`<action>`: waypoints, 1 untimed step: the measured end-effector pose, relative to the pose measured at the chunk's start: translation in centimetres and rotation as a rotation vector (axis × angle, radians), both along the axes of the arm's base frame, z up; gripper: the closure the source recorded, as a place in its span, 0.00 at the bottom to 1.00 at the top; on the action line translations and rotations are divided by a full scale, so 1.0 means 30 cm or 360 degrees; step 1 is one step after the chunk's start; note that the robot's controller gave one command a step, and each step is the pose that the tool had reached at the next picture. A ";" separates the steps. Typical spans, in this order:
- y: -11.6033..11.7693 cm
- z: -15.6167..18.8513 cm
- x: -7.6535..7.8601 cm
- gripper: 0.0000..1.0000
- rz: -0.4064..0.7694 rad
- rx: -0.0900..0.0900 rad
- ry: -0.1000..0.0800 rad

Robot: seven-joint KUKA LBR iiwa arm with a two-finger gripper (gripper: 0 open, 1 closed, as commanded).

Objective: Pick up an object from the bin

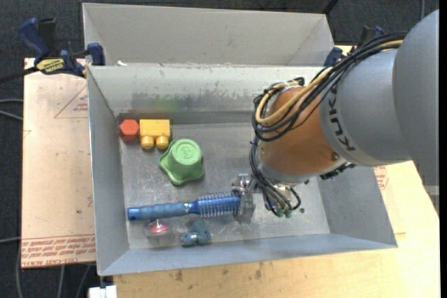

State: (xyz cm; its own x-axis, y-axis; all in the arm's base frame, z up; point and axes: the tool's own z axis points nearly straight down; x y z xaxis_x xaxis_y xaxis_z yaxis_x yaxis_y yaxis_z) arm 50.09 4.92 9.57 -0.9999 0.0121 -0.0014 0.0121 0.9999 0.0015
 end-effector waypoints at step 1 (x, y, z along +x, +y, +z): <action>0.000 0.078 0.002 1.00 0.0002 0.0000 -0.0002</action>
Offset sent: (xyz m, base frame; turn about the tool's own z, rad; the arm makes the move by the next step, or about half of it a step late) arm 0.0000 -0.0003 0.0233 0.0000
